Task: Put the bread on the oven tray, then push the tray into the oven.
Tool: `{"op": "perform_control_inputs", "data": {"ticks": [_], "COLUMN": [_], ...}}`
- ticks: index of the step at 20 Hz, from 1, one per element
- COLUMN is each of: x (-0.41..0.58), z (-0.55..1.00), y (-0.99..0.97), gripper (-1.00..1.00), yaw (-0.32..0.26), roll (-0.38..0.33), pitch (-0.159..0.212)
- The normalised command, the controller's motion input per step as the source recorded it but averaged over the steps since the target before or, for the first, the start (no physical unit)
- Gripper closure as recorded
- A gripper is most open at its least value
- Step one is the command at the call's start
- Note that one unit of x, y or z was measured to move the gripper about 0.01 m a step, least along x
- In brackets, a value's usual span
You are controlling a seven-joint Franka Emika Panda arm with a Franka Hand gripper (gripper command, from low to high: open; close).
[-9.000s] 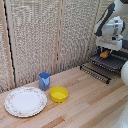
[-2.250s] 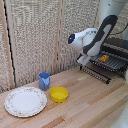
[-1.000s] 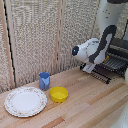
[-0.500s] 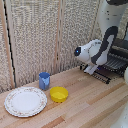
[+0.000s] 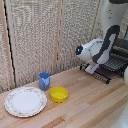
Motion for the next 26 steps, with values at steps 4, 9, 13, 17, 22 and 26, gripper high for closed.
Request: {"op": "perform_control_inputs", "data": {"ticks": [4, 9, 13, 17, 22, 26], "x": [0.000, 0.000, -0.126, -0.234, -0.274, -0.239], "z": [0.67, 0.67, 0.37, 0.24, 0.23, 0.26], "y": [-0.29, -0.46, -0.82, -0.88, -0.93, -0.95], "gripper": [1.00, 1.00, 1.00, 1.00, 1.00, 1.00], "yaw": [0.035, 0.033, 0.044, 0.070, 0.056, 0.051], "roll": [0.195, 0.173, 0.089, 0.032, 0.008, 0.001], "pitch": [0.000, 0.000, 0.003, 0.039, 0.013, 0.000]}}
